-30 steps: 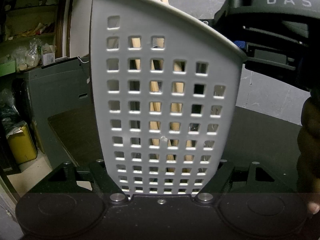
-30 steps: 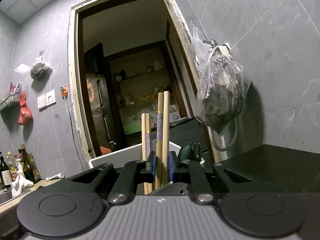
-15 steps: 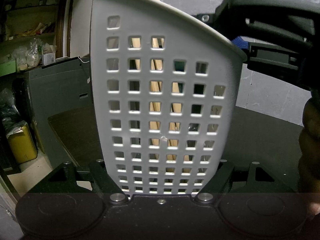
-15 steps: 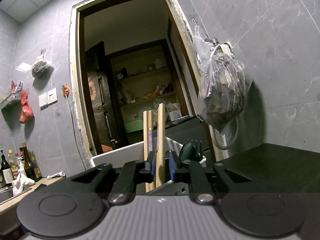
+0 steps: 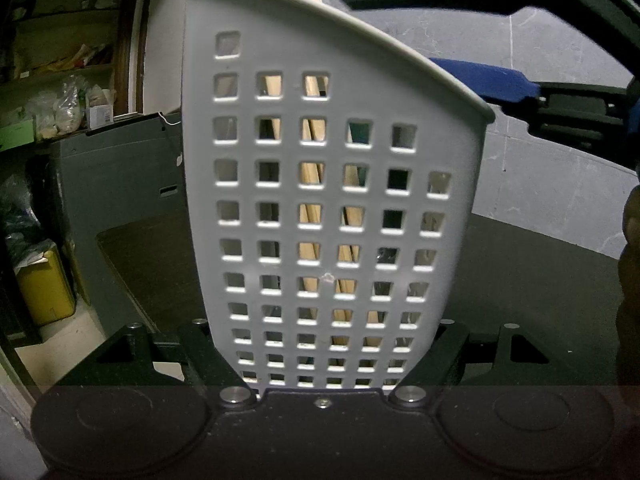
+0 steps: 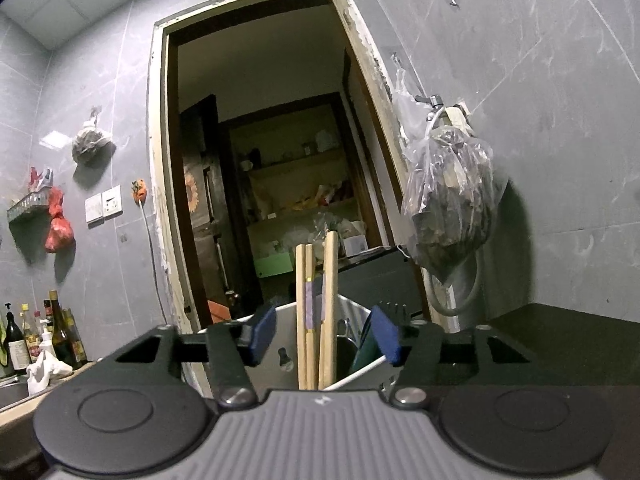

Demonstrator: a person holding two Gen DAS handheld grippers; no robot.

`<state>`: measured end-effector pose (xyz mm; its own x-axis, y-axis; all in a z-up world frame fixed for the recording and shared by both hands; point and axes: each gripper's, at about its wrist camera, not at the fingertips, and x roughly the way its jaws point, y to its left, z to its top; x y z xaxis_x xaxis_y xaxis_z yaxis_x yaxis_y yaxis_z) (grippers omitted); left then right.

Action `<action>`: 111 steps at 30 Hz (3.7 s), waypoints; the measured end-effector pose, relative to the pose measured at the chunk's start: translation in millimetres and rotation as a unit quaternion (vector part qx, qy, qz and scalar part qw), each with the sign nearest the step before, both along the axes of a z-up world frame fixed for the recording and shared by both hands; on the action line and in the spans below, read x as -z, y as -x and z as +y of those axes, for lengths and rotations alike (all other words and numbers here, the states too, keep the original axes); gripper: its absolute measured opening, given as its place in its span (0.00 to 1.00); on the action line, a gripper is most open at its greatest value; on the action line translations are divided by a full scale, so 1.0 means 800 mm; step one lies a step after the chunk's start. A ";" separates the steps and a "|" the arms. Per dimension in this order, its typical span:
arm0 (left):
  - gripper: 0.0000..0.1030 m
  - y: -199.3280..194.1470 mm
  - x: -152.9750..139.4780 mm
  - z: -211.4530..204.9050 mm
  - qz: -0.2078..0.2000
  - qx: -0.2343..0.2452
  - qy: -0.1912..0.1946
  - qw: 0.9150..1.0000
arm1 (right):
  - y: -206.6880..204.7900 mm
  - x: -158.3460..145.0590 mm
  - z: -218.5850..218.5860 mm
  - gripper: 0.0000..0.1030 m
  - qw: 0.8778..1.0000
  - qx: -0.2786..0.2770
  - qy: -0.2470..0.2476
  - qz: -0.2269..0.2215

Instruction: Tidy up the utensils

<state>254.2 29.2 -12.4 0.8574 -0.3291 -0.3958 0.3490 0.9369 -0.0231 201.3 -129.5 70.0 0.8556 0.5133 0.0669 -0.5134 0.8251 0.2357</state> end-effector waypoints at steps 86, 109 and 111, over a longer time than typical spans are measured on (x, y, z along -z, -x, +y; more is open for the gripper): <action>0.99 0.254 -0.065 0.007 -0.103 -0.180 0.048 0.977 | 0.162 0.016 -0.114 1.00 0.994 0.098 -0.021 0.052; 0.99 0.312 -0.056 -0.017 -0.113 -0.181 0.018 0.977 | 0.222 0.050 -0.138 1.00 0.991 0.117 0.013 0.064; 0.99 0.315 -0.054 -0.019 -0.113 -0.183 0.018 0.976 | 0.226 0.051 -0.139 1.00 0.991 0.118 0.017 0.063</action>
<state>1.9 14.1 31.1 0.9841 0.0054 -0.1773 -0.0091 0.9998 -0.0201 20.4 -241.0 28.9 0.9525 0.2981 -0.0625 -0.2734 0.9272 0.2559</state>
